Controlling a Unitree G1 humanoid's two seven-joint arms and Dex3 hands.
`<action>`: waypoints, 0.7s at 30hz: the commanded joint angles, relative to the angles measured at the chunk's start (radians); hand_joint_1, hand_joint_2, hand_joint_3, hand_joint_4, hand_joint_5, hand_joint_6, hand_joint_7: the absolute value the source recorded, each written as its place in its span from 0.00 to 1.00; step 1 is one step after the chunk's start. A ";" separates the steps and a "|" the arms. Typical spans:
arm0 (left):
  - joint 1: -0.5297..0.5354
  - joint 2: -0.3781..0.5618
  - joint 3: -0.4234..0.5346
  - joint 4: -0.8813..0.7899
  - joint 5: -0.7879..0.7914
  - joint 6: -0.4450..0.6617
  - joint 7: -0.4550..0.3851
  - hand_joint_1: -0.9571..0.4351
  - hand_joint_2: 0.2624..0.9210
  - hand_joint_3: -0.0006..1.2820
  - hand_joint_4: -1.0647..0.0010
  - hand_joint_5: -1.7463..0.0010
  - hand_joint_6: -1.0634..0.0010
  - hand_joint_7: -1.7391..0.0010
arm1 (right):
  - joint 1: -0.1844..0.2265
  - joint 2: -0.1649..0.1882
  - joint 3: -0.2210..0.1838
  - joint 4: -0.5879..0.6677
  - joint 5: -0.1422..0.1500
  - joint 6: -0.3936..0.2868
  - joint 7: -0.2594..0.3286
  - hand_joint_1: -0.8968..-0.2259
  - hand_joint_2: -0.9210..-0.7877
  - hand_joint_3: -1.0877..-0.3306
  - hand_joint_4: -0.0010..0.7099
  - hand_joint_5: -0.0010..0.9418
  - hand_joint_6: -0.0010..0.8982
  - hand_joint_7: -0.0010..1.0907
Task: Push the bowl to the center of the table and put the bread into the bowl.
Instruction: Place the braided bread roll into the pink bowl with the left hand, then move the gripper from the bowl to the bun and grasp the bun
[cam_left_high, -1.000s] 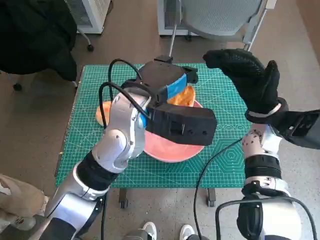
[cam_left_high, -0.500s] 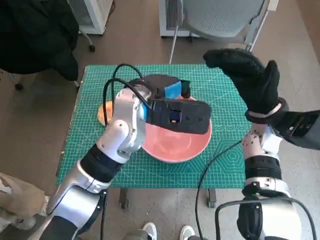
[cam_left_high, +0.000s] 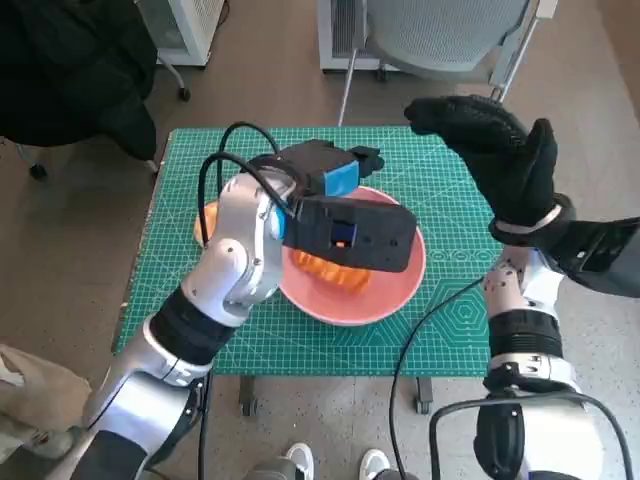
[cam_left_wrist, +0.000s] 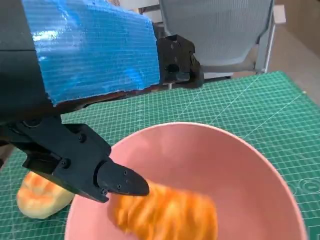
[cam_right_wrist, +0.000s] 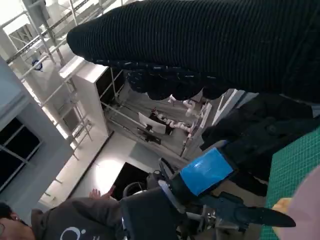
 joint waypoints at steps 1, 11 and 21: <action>0.016 0.008 0.014 -0.032 -0.011 0.028 0.007 0.41 0.68 0.03 1.00 1.00 1.00 0.80 | 0.025 0.003 0.002 0.019 -0.001 0.008 0.001 0.26 0.00 0.38 0.27 0.00 0.29 0.00; 0.045 0.054 0.018 -0.116 -0.012 0.049 -0.017 0.35 0.70 0.02 1.00 1.00 1.00 0.84 | 0.022 0.006 0.002 0.033 0.001 0.004 0.005 0.27 0.00 0.38 0.27 0.00 0.29 0.00; 0.083 0.202 0.112 -0.247 -0.051 0.028 -0.066 0.33 0.72 0.00 1.00 1.00 0.95 0.90 | 0.019 0.010 0.001 0.032 0.006 0.007 0.013 0.27 0.00 0.39 0.28 0.00 0.29 0.00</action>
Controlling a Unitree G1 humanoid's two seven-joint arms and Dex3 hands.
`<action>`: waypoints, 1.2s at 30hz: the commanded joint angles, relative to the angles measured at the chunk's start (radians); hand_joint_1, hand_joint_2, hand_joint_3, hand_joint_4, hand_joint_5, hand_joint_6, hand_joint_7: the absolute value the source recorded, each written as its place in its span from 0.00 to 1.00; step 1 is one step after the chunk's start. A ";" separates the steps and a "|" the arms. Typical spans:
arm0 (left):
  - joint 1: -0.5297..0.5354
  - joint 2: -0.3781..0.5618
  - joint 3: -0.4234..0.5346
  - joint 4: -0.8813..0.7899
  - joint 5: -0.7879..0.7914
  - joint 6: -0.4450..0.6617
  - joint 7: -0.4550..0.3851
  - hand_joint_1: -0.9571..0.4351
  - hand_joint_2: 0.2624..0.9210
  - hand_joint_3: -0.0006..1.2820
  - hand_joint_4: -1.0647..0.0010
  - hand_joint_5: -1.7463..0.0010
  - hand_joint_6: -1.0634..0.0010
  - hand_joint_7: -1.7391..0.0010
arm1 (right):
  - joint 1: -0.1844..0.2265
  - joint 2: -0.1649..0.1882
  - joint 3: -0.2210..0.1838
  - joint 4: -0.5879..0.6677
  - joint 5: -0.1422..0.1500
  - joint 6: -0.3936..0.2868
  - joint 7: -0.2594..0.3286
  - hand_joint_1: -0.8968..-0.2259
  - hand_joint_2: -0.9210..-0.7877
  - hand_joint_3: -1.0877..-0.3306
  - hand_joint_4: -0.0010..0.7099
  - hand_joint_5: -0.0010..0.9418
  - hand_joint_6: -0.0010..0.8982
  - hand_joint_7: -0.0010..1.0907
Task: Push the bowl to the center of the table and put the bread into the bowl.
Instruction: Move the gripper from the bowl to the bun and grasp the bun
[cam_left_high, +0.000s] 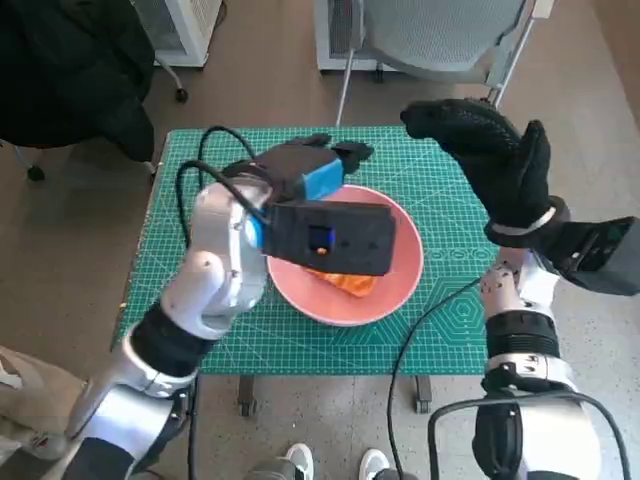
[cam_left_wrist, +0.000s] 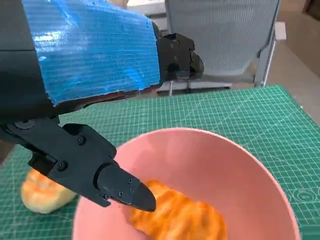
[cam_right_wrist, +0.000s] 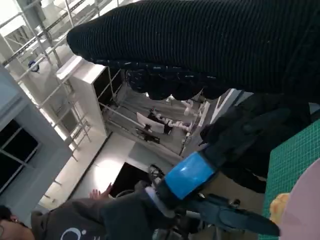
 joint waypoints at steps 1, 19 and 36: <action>0.022 0.093 0.074 -0.067 -0.028 0.002 -0.034 0.34 0.72 0.00 1.00 1.00 0.94 0.91 | 0.019 -0.001 -0.002 0.010 0.005 0.009 0.012 0.27 0.00 0.39 0.28 0.00 0.29 0.00; 0.084 0.281 0.127 -0.150 0.132 0.149 -0.070 0.43 0.65 0.00 1.00 1.00 0.88 0.98 | 0.000 0.001 -0.001 0.035 0.010 0.006 0.016 0.27 0.00 0.40 0.28 0.00 0.29 0.00; 0.093 0.269 0.095 0.009 0.162 0.120 -0.024 0.62 0.65 0.00 1.00 1.00 0.86 0.99 | -0.019 -0.001 0.000 0.065 0.005 0.004 0.023 0.28 0.00 0.40 0.28 0.00 0.30 0.00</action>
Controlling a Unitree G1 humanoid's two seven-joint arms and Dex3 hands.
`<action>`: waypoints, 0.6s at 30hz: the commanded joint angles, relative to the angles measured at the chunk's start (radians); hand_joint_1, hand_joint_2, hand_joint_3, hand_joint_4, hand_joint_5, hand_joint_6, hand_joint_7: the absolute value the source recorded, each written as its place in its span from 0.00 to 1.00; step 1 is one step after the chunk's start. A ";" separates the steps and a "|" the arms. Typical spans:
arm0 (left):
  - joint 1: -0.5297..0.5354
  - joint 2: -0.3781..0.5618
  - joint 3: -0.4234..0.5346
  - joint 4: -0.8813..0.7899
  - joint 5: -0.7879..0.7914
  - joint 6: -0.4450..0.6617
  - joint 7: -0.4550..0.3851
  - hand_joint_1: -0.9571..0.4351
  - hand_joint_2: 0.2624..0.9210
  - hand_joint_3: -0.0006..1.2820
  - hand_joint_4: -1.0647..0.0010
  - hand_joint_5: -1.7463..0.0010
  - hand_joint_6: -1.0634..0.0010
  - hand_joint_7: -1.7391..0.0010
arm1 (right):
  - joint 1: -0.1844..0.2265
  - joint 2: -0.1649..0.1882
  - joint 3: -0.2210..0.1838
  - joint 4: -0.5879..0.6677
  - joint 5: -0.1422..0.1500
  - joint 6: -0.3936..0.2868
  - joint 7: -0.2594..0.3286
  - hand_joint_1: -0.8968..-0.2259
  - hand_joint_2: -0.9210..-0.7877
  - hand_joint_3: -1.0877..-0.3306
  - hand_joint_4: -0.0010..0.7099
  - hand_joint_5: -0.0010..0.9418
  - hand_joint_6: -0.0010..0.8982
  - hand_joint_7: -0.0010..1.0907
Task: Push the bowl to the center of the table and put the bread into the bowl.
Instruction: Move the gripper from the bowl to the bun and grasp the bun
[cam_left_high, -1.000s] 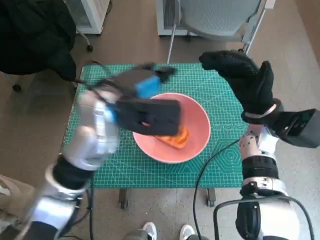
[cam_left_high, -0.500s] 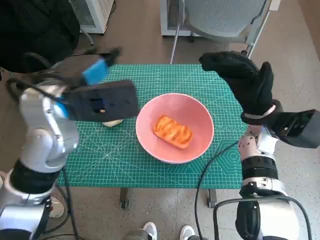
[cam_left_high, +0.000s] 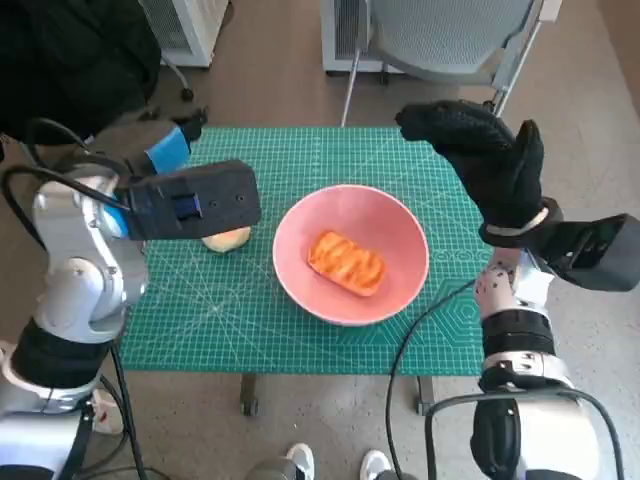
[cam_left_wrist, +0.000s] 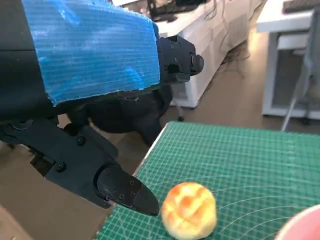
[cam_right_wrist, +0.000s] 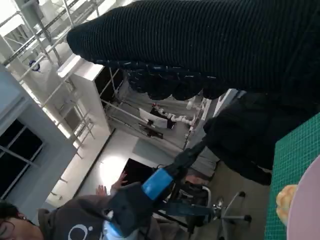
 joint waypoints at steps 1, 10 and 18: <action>-0.001 -0.013 -0.013 0.039 0.007 -0.004 0.021 0.63 0.65 0.00 1.00 1.00 0.86 0.99 | 0.000 -0.003 0.000 0.015 -0.009 0.005 0.012 0.28 0.00 0.40 0.28 0.00 0.30 0.00; -0.015 -0.034 -0.038 0.115 0.002 -0.013 0.027 0.69 0.67 0.01 1.00 1.00 0.87 0.99 | -0.002 -0.007 -0.003 0.013 -0.005 0.013 0.024 0.28 0.00 0.40 0.28 0.00 0.30 0.00; -0.077 -0.086 -0.071 0.286 -0.017 -0.031 0.036 0.64 0.67 0.01 1.00 1.00 0.87 1.00 | -0.003 -0.012 -0.006 0.014 -0.004 0.011 0.030 0.27 0.00 0.40 0.28 0.00 0.30 0.00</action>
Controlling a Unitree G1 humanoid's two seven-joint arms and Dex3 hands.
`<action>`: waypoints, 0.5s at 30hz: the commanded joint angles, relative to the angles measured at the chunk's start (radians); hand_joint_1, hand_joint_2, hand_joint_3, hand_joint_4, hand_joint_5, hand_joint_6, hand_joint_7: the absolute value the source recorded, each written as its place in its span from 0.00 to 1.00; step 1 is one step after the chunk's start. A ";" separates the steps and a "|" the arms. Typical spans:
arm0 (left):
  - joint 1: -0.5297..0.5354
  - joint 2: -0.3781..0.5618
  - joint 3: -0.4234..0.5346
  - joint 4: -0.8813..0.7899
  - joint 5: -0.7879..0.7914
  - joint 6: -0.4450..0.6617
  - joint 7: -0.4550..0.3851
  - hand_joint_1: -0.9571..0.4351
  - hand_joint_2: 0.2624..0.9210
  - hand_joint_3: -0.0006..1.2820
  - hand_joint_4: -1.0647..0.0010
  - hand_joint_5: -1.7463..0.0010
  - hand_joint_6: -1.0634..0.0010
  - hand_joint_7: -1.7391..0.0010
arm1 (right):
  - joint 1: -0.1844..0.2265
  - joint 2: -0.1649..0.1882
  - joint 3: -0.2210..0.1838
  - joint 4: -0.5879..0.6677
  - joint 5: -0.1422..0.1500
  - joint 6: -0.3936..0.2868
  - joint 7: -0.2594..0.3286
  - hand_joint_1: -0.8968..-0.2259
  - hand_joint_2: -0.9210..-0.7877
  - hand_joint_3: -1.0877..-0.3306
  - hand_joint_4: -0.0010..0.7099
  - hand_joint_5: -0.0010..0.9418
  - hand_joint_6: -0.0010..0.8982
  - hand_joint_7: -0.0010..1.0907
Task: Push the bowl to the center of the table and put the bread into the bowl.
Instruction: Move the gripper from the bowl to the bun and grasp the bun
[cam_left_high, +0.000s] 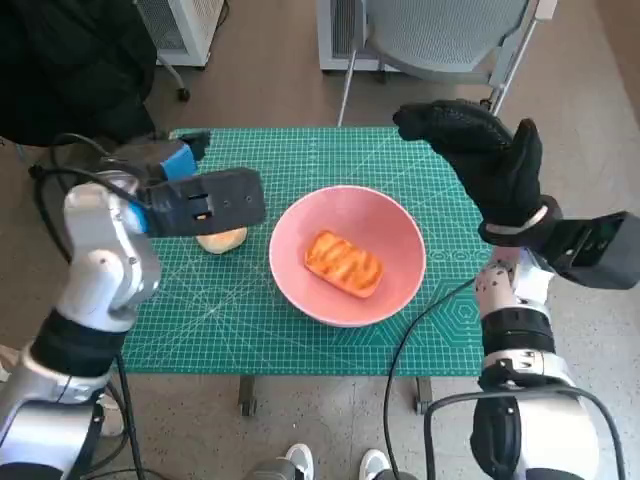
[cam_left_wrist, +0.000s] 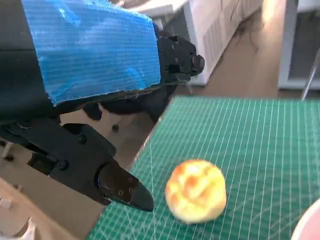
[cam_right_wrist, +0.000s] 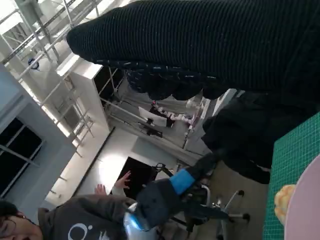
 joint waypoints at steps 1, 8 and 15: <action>-0.066 -0.038 -0.020 0.116 -0.016 -0.015 0.022 0.63 0.67 0.01 1.00 1.00 0.87 1.00 | 0.005 -0.011 -0.005 0.011 -0.005 0.010 0.011 0.27 0.00 0.40 0.28 0.00 0.30 0.00; -0.129 -0.079 -0.059 0.274 -0.027 -0.060 0.050 0.59 0.67 0.01 1.00 1.00 0.88 1.00 | 0.003 -0.013 -0.008 0.012 -0.006 0.009 0.009 0.26 0.00 0.40 0.28 0.00 0.30 0.00; -0.207 -0.130 -0.114 0.490 -0.026 -0.146 0.107 0.51 0.67 0.01 1.00 1.00 0.90 1.00 | 0.006 -0.014 -0.010 0.010 -0.009 0.005 0.004 0.27 0.00 0.40 0.28 0.00 0.30 0.00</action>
